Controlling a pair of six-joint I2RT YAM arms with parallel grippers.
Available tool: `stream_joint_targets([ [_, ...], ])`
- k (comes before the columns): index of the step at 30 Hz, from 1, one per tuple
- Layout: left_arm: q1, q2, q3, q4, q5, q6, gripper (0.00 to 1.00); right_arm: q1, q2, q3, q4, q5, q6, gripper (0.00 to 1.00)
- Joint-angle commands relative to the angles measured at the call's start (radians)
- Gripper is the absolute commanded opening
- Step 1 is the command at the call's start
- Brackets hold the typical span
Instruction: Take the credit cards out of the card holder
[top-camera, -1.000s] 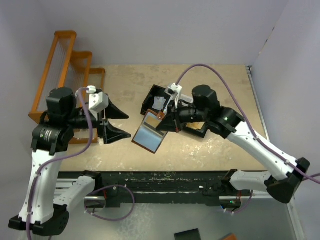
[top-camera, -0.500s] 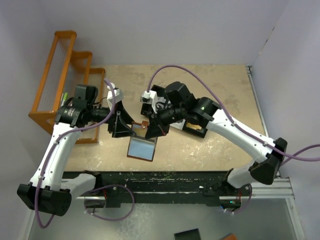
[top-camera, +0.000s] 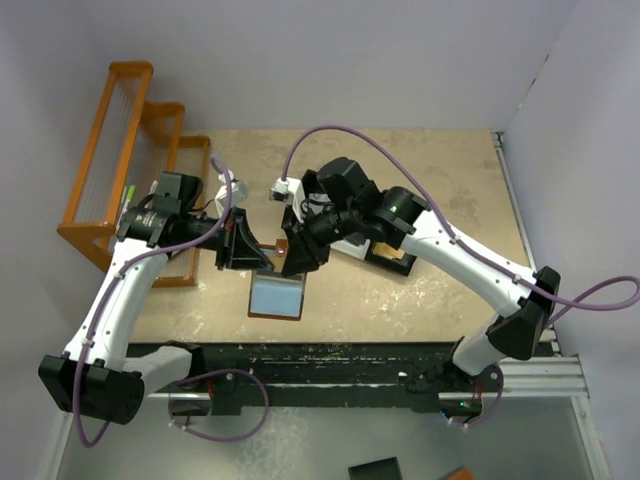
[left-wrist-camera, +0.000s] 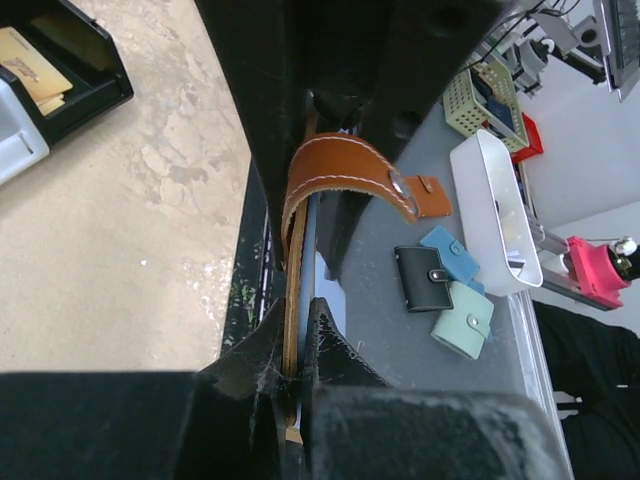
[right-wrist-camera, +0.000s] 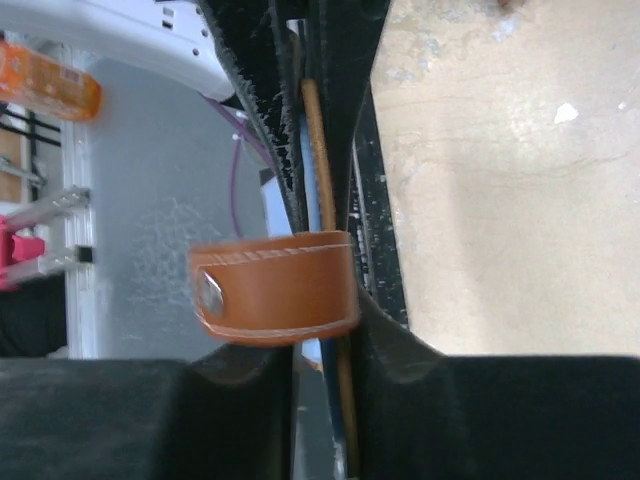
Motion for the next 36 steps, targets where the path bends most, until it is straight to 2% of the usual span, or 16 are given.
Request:
stream_joint_targets([
  [1, 0.001, -0.007, 0.048, 0.050, 0.041, -0.071, 0.00, 0.001, -0.064, -0.020, 0.080, 0.019, 0.069, 0.45],
  [3, 0.001, -0.028, 0.044, 0.158, 0.033, -0.204, 0.00, -0.010, -0.139, -0.114, 0.202, 0.097, 0.141, 0.63],
  [4, 0.001, -0.043, 0.038, 0.226, 0.032, -0.275, 0.00, -0.019, -0.181, -0.163, 0.289, 0.149, 0.200, 0.84],
  [5, 0.001, -0.066, 0.024, 0.306, 0.029, -0.361, 0.00, -0.031, -0.221, -0.209, 0.347, 0.210, 0.240, 0.98],
  [8, 0.001, -0.157, -0.045, 0.630, -0.030, -0.665, 0.00, -0.074, -0.373, -0.374, 0.552, 0.338, 0.383, 1.00],
  [10, 0.001, -0.219, -0.085, 0.798, -0.093, -0.806, 0.00, -0.084, -0.503, -0.518, 0.742, 0.418, 0.487, 1.00],
  [13, 0.001, -0.253, -0.116, 0.941, -0.159, -0.957, 0.00, -0.085, -0.687, -0.785, 1.088, 0.498, 0.615, 1.00],
  [15, 0.001, -0.251, -0.127, 1.008, -0.168, -1.054, 0.00, -0.086, -0.738, -0.877, 1.206, 0.510, 0.661, 1.00],
  [21, 0.001, -0.268, -0.221, 1.209, -0.176, -1.275, 0.00, -0.085, -0.640, -0.883, 1.388, 0.426, 0.735, 0.83],
  [28, 0.001, -0.288, -0.253, 1.245, -0.193, -1.320, 0.00, -0.084, -0.517, -0.853, 1.526, 0.349, 0.805, 0.57],
  [30, 0.001, -0.295, -0.259, 1.245, -0.203, -1.327, 0.00, -0.083, -0.478, -0.855, 1.570, 0.309, 0.833, 0.44],
  [33, 0.001, -0.304, -0.280, 1.244, -0.201, -1.328, 0.00, -0.084, -0.446, -0.856, 1.614, 0.256, 0.854, 0.16],
  [35, 0.001, -0.305, -0.291, 1.208, -0.183, -1.299, 0.00, -0.084, -0.443, -0.848, 1.583, 0.225, 0.846, 0.04],
  [36, 0.001, -0.302, -0.290, 1.163, -0.174, -1.268, 0.05, -0.084, -0.445, -0.843, 1.541, 0.196, 0.833, 0.00],
])
